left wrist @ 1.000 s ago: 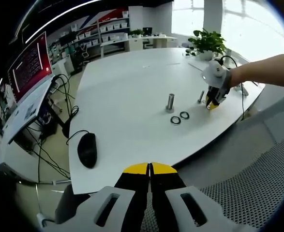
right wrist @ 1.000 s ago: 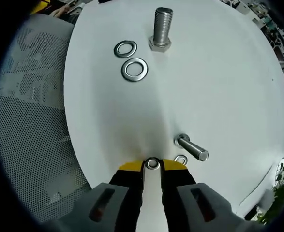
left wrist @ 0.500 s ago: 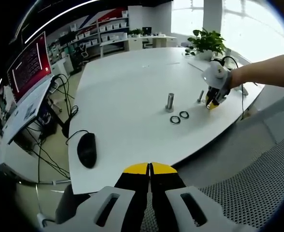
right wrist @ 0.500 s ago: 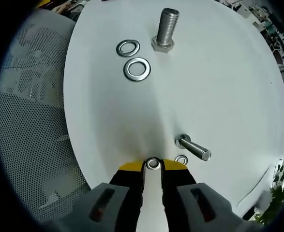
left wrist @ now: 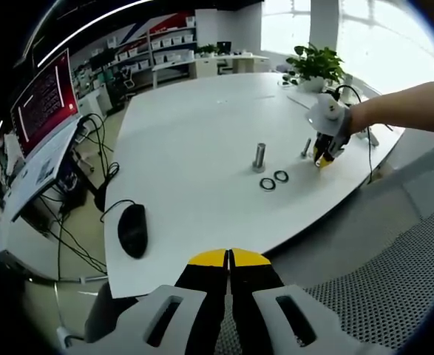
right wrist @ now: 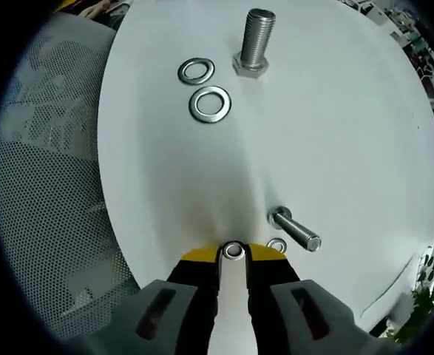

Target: Place the washer onto the threaded stud by aligning its center hole with the stud, sliding it down to the base, and recovering from edge contact or off-axis alignment until the washer reaches the visible bottom stop.

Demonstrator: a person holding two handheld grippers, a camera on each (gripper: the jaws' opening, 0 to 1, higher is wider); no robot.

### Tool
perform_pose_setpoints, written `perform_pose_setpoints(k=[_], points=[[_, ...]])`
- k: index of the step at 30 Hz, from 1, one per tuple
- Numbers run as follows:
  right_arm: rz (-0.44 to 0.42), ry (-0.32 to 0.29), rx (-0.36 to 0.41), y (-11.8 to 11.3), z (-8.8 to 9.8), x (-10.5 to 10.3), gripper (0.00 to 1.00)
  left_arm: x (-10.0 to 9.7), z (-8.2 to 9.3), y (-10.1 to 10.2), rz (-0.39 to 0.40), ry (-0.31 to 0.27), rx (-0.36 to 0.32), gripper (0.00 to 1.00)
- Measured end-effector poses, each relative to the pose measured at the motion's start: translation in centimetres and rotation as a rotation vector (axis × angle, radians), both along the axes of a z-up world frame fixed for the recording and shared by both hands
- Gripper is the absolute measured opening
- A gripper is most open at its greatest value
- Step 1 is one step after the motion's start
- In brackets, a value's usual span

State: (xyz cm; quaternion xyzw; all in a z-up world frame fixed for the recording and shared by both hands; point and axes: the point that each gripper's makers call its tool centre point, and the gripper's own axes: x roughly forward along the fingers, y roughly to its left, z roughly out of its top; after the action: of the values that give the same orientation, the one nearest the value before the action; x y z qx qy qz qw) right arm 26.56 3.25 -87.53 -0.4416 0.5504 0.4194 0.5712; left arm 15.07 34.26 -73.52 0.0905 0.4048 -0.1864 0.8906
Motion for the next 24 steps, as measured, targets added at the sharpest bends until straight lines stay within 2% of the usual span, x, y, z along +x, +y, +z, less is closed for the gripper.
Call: perform_pose_setpoints(k=[16, 20, 24], points=[[0.017, 0.000, -0.005, 0.07, 0.25, -0.42, 0.15, -0.04, 0.00, -0.02, 0.000, 0.000, -0.001, 0.00], [-0.003, -0.002, 0.012, 0.02, 0.28, -0.36, 0.15, -0.09, -0.06, -0.01, -0.001, 0.003, 0.001, 0.00], [0.050, -0.023, 0.022, 0.07, 0.34, -0.54, 0.15, -0.08, -0.04, 0.01, 0.000, 0.002, 0.000, 0.00]])
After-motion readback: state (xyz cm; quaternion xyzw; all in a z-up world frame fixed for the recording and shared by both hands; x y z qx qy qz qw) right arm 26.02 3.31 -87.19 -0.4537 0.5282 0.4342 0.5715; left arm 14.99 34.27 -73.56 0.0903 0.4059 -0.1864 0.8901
